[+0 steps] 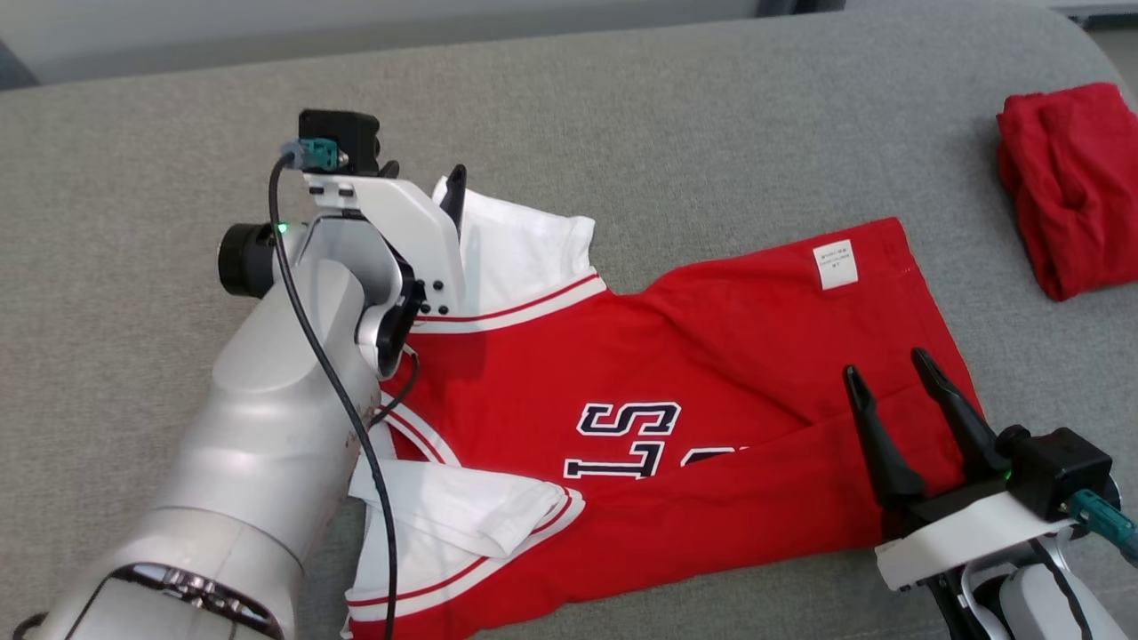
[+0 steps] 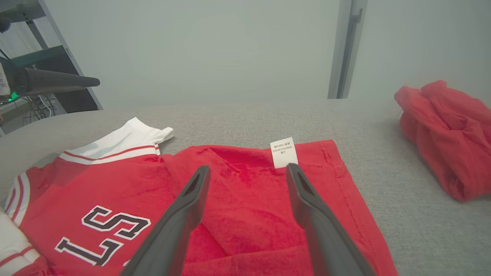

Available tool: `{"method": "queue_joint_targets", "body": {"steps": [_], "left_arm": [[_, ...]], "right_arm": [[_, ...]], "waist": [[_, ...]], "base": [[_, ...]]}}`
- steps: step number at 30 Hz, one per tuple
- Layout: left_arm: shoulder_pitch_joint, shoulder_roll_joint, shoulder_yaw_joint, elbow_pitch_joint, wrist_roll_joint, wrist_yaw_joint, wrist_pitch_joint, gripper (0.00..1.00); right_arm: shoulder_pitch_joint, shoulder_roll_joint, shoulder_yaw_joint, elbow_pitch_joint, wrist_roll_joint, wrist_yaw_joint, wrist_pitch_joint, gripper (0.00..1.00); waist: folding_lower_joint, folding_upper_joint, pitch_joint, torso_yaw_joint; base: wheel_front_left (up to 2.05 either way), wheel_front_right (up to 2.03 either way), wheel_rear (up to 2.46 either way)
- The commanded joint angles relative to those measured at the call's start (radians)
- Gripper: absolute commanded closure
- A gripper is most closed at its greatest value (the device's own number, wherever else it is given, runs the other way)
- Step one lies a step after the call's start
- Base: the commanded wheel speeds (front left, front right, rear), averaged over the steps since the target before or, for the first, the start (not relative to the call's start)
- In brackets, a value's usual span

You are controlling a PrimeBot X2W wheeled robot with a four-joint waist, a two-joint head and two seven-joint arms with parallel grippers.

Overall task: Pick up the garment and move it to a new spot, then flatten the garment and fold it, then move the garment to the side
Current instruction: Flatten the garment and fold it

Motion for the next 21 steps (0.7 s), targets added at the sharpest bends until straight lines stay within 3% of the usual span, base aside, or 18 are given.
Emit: {"method": "queue_joint_targets", "body": {"steps": [1,11,21], "left_arm": [[-0.082,0.027,0.006,0.021,-0.010,0.007,0.016,0.00],[-0.217,0.028,-0.046,0.185,0.008,0.017,0.095,0.00],[-0.248,0.041,-0.077,0.237,0.030,0.037,0.105,0.00]], "right_arm": [[-0.031,-0.019,0.022,-0.032,0.013,0.000,-0.013,0.00],[-0.078,-0.010,0.039,-0.034,0.016,0.000,-0.013,0.00],[-0.085,-0.006,0.029,-0.033,0.016,0.000,-0.013,0.00]], "waist": [[0.0000,0.0000,0.081,-0.042],[0.0000,0.0000,0.141,-0.084],[0.0000,0.0000,0.157,-0.094]], "base": [[0.00,0.00,0.00],[0.00,0.00,0.00],[0.00,0.00,0.00]]}}
